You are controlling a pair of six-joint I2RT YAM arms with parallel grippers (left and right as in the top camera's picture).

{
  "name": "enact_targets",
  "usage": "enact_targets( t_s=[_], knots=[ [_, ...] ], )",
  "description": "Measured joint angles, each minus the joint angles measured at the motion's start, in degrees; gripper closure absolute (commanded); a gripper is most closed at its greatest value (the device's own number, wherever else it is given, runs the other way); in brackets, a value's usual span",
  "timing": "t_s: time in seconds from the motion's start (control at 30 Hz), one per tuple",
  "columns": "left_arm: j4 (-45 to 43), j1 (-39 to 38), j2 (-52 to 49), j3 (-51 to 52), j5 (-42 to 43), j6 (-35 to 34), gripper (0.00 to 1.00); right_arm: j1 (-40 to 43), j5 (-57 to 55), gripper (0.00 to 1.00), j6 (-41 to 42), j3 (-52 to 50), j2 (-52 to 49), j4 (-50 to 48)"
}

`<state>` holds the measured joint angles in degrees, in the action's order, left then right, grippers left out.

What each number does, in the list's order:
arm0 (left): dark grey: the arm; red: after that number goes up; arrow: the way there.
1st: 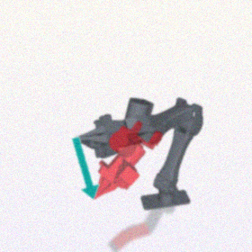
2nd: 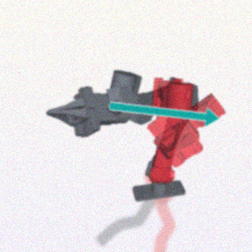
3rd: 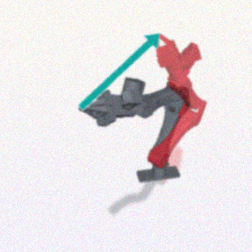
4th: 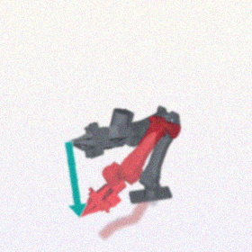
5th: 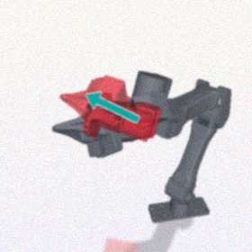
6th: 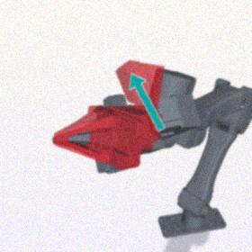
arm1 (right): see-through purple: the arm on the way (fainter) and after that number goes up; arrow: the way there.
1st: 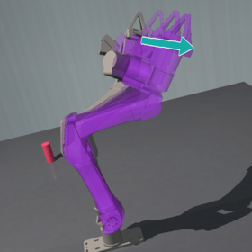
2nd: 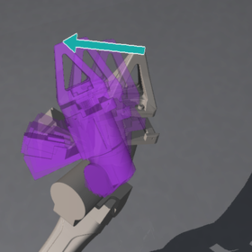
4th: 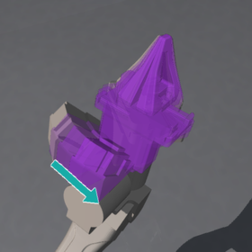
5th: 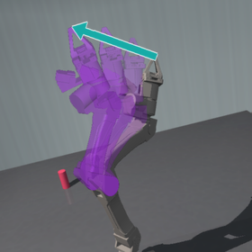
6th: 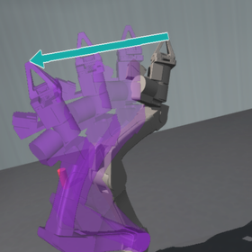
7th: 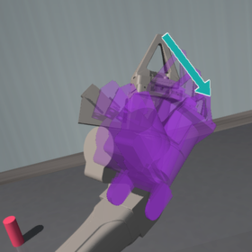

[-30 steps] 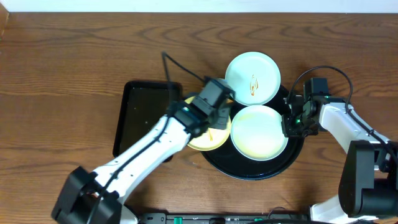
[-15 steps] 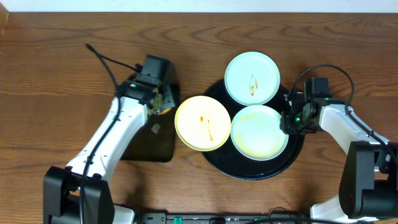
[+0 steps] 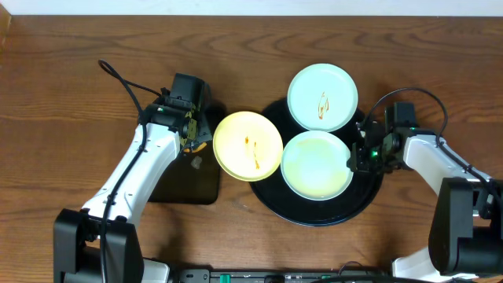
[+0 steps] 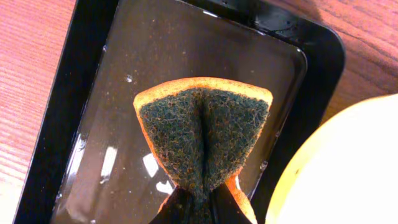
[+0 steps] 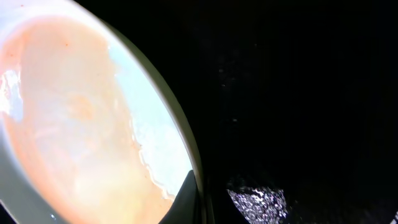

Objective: Clean dirty plates on tray and stack at the side
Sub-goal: 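Lift the cleaned pale green plate with the right gripper to the right side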

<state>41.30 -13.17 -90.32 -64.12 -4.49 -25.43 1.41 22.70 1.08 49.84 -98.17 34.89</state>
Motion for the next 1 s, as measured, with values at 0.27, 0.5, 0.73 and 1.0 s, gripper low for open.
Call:
enact_targets(
  t_s=[0.27, 0.5, 0.73, 1.0],
  knots=[
    [0.13, 0.00, 0.00, 0.00, 0.00, 0.00, 0.93, 0.02, 0.85, 0.99, 0.00, -0.11, -0.09, 0.04],
    [0.15, 0.00, 0.00, 0.00, 0.00, -0.02, 0.93, 0.39, 2.71, 0.99, 0.00, -0.35, 0.02, 0.24],
    [0.17, 0.00, 0.00, 0.00, 0.00, -0.02, 0.93, 2.12, 7.76, 0.99, -0.46, -0.74, 4.04, 0.44],
    [0.22, 0.00, 0.00, 0.00, 0.00, -0.02, 0.92, 2.14, 7.15, 0.99, -1.60, -0.74, 8.35, 0.04]
  ],
)
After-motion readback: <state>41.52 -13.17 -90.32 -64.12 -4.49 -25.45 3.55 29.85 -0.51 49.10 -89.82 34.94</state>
